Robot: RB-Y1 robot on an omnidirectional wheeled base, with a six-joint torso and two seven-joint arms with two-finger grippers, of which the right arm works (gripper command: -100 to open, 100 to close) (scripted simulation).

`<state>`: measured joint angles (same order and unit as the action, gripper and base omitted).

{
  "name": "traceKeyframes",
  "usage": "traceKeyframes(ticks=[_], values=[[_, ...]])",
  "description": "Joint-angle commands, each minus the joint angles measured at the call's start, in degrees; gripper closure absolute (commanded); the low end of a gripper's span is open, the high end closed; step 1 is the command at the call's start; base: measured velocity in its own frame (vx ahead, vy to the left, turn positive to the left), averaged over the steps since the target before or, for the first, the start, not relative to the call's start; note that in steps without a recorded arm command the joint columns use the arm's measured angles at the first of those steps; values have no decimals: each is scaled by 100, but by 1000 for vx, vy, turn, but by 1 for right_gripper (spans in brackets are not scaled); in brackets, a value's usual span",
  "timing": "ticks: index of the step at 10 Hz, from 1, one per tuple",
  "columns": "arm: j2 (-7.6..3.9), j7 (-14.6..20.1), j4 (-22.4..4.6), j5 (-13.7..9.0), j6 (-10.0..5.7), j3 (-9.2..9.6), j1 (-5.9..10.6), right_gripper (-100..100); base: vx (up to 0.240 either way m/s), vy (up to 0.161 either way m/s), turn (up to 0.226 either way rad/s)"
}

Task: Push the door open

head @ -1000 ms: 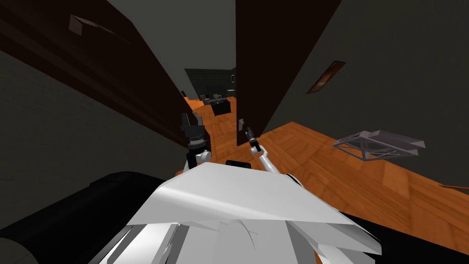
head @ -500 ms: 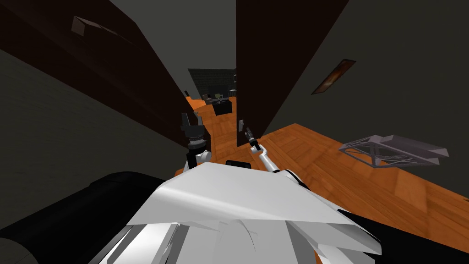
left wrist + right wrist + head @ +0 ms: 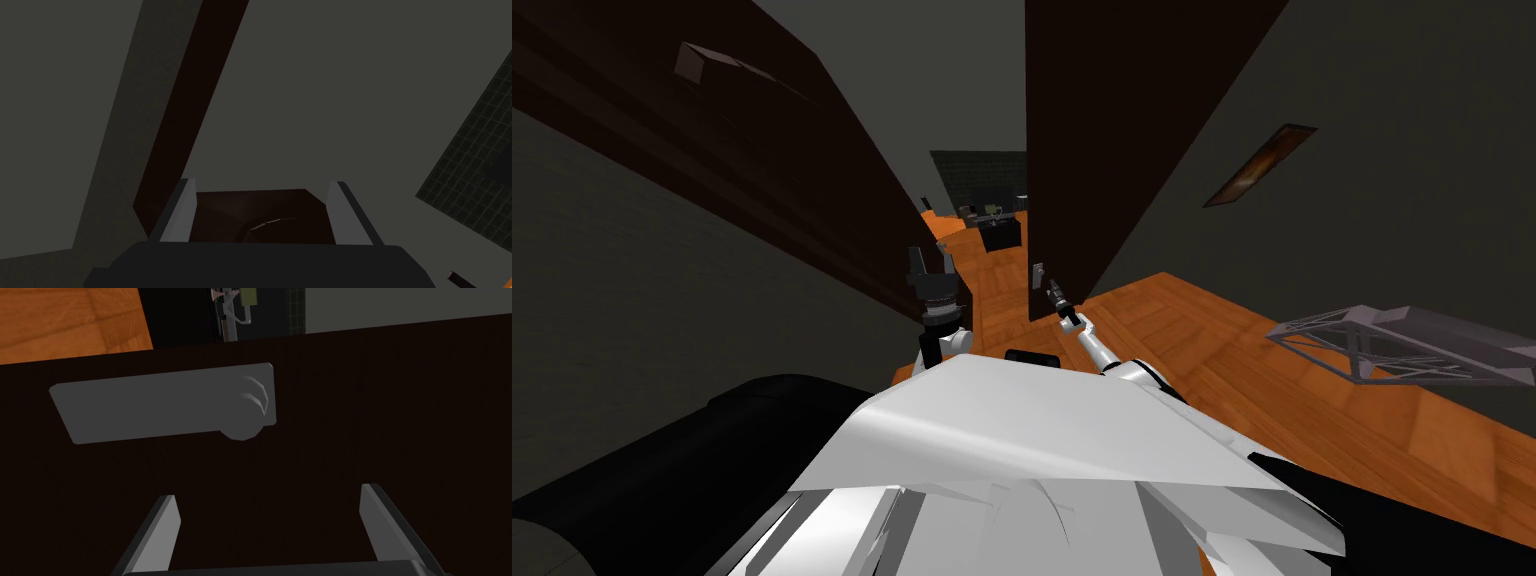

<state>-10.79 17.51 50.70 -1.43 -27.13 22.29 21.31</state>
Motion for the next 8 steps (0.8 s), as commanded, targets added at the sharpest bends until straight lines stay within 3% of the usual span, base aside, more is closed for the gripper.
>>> traceKeyframes(ticks=[1,4,5,8], values=[[-5,46,-208,-6,-18,49,121,-100,56,-57,69],[-41,142,-569,-21,-40,144,346,-100,42,-52,55],[-26,108,-470,-17,-30,118,286,-100,20,-27,19],[4,74,-524,-22,-30,67,304,-100,154,47,28]])
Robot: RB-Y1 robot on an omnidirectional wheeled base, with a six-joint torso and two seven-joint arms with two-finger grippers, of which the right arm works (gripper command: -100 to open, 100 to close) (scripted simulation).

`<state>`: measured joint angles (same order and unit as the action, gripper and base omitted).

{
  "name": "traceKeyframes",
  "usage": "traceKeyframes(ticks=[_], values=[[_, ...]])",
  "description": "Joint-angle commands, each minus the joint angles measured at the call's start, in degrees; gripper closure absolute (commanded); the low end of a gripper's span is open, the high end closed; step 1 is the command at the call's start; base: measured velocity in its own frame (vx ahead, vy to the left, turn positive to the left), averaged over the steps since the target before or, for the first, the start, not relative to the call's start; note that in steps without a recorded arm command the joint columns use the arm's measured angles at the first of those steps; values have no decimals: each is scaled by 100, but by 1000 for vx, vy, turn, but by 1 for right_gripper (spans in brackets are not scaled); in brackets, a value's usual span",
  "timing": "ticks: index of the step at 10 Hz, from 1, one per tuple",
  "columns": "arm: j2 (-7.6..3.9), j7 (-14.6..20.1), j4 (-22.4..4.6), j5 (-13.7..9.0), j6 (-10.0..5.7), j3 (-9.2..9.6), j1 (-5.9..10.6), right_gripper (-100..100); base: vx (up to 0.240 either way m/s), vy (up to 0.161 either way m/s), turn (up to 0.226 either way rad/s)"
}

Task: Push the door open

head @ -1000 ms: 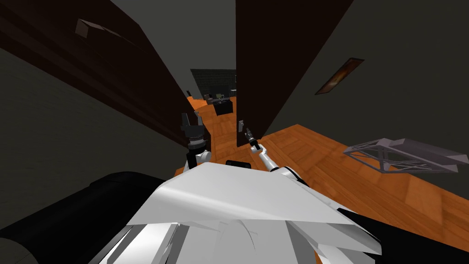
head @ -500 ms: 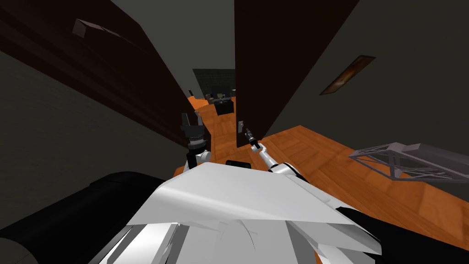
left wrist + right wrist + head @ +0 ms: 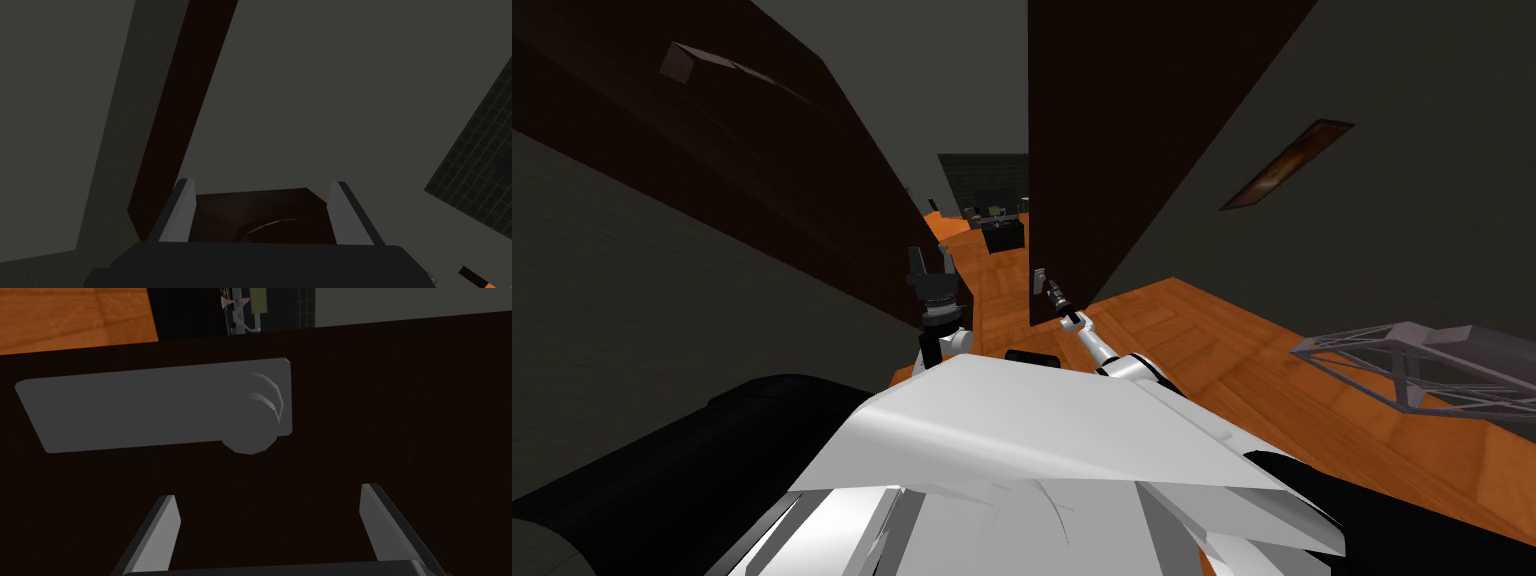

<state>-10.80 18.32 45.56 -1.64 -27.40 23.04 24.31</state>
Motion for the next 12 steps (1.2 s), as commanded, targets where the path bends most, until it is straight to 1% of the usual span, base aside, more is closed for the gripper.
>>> traceKeyframes(ticks=[1,3,5,6,7,12], values=[[21,-27,-31,-3,-4,-35,8,-100,176,57,32],[52,-65,-71,-7,-7,-87,17,-100,193,116,41],[73,-91,-97,-10,-8,-123,24,-100,188,65,35],[70,-84,-95,-9,-10,-112,26,-100,86,25,3],[70,-84,-95,-9,-10,-112,26,100,-11,-2,-4],[70,-84,-95,-9,-10,-112,26,100,-7,-4,6]])
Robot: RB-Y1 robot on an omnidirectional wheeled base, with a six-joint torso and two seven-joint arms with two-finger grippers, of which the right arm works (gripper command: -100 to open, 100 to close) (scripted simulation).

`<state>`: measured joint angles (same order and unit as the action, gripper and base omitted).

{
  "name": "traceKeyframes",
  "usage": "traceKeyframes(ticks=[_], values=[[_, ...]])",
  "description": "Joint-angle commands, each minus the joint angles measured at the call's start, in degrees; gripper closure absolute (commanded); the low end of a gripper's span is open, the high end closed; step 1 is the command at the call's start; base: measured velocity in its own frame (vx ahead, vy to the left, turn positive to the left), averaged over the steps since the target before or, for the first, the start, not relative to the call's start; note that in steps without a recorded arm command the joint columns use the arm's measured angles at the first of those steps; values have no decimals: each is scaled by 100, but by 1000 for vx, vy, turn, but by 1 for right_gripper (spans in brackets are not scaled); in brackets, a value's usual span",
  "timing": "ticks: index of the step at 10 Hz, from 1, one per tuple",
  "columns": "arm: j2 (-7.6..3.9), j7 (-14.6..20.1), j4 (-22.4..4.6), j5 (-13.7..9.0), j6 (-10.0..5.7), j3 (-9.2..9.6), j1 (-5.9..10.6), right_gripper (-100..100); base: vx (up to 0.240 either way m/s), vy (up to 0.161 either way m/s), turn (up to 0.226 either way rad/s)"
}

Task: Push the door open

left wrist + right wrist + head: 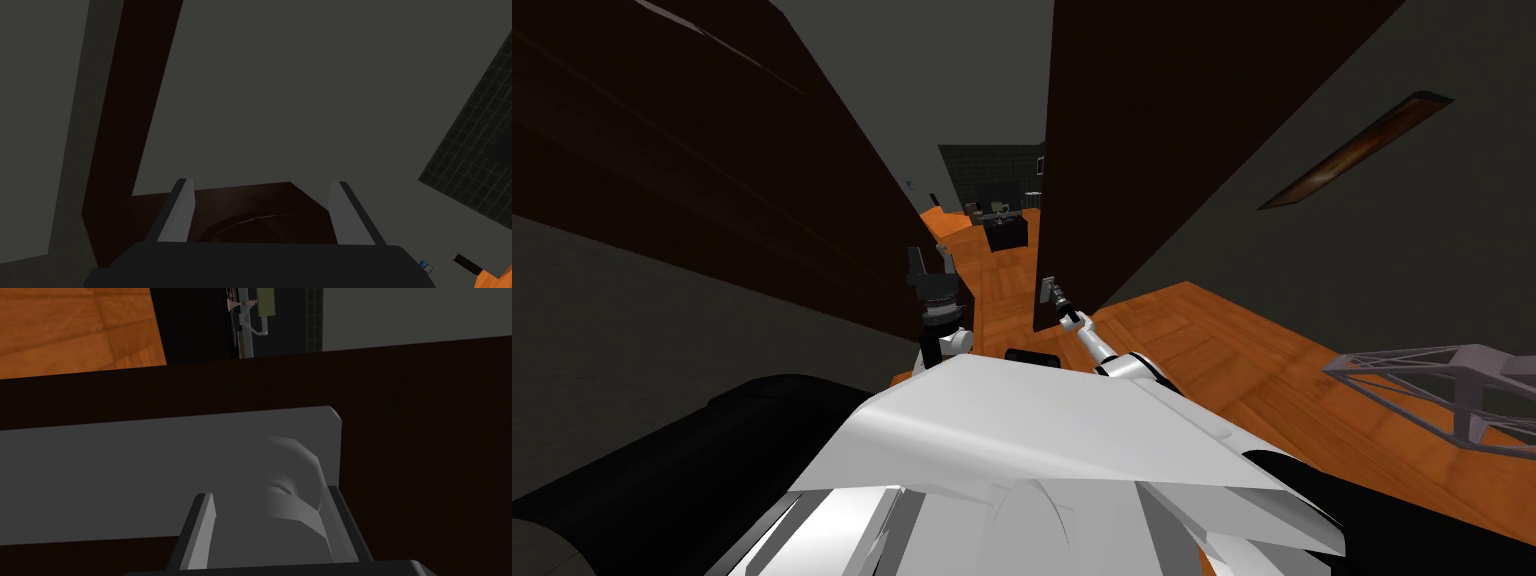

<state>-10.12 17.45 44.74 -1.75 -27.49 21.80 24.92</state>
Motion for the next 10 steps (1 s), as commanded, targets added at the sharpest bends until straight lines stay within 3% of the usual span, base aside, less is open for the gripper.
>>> traceKeyframes(ticks=[1,10], values=[[-5,-29,-18,-12,2,-64,0,100,88,47,-16],[-41,-246,-162,-98,13,-537,0,100,147,126,-38]])
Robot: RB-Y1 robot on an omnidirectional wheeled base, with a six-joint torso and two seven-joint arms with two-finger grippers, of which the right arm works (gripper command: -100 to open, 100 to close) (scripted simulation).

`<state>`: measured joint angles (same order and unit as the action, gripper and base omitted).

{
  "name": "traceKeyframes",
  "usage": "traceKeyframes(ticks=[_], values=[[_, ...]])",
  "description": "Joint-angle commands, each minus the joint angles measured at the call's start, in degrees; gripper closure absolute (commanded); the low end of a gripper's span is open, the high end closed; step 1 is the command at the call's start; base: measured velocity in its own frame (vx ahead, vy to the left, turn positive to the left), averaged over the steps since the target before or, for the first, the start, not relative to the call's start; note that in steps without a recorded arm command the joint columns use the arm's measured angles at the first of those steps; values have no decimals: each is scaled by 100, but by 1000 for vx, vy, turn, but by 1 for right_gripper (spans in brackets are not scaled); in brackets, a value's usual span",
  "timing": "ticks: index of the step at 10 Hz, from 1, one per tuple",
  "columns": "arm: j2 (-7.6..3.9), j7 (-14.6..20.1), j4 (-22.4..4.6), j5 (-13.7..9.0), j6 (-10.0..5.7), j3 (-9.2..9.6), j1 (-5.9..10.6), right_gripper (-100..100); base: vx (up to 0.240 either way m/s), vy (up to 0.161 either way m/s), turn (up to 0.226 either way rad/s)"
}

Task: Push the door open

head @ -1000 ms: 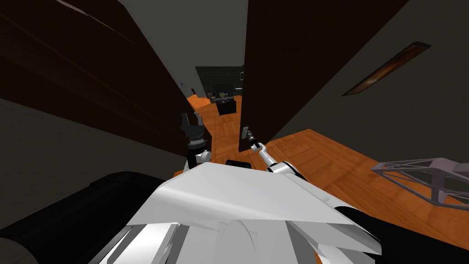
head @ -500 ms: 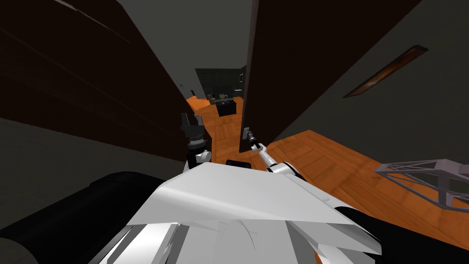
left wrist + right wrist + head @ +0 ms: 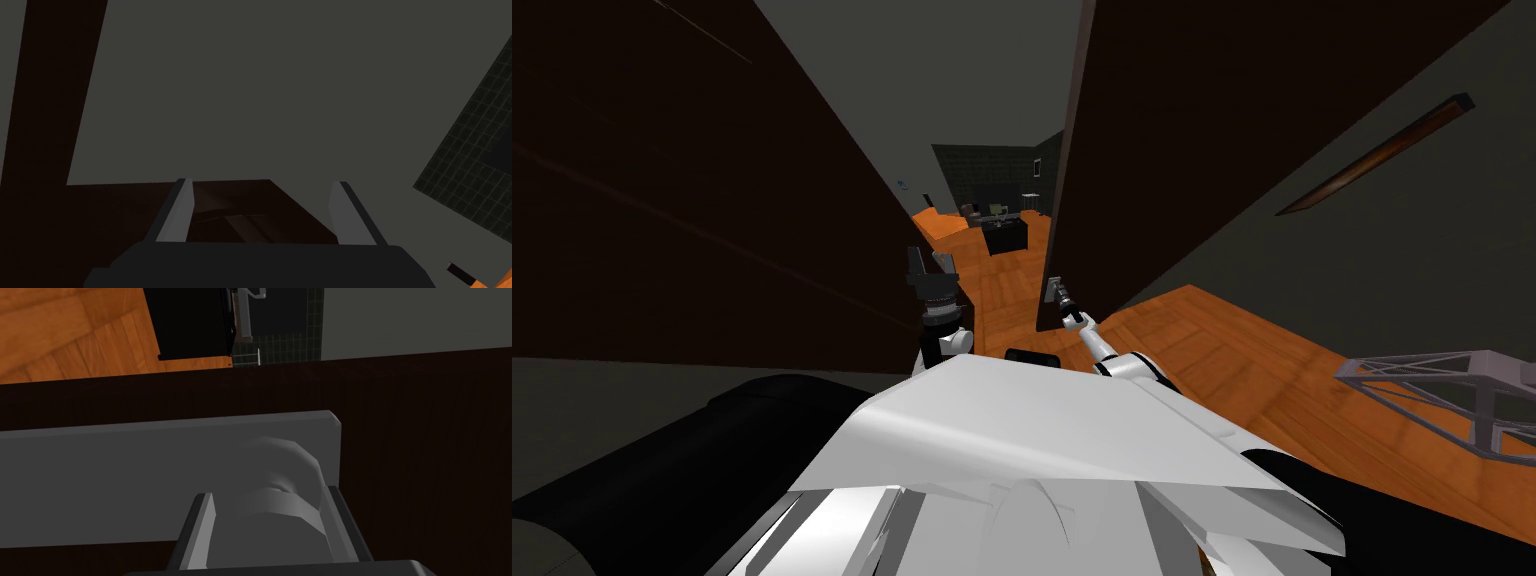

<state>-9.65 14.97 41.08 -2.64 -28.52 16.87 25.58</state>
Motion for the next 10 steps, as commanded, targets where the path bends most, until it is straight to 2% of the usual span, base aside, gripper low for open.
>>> traceKeyframes(ticks=[1,2,4,6,7,8,10], values=[[-87,3,212,-9,116,-44,-67,100,41,32,11],[-99,-66,169,-36,120,-194,-67,100,84,79,-51],[-99,-66,169,-36,120,-194,-67,100,75,79,-26],[-99,-66,169,-36,120,-194,-67,100,5,6,10],[-111,-138,123,-65,123,-352,-67,100,94,88,-61],[-111,-138,123,-65,123,-352,-67,100,111,127,-62],[-123,-213,76,-95,127,-515,-67,100,111,143,-57]])
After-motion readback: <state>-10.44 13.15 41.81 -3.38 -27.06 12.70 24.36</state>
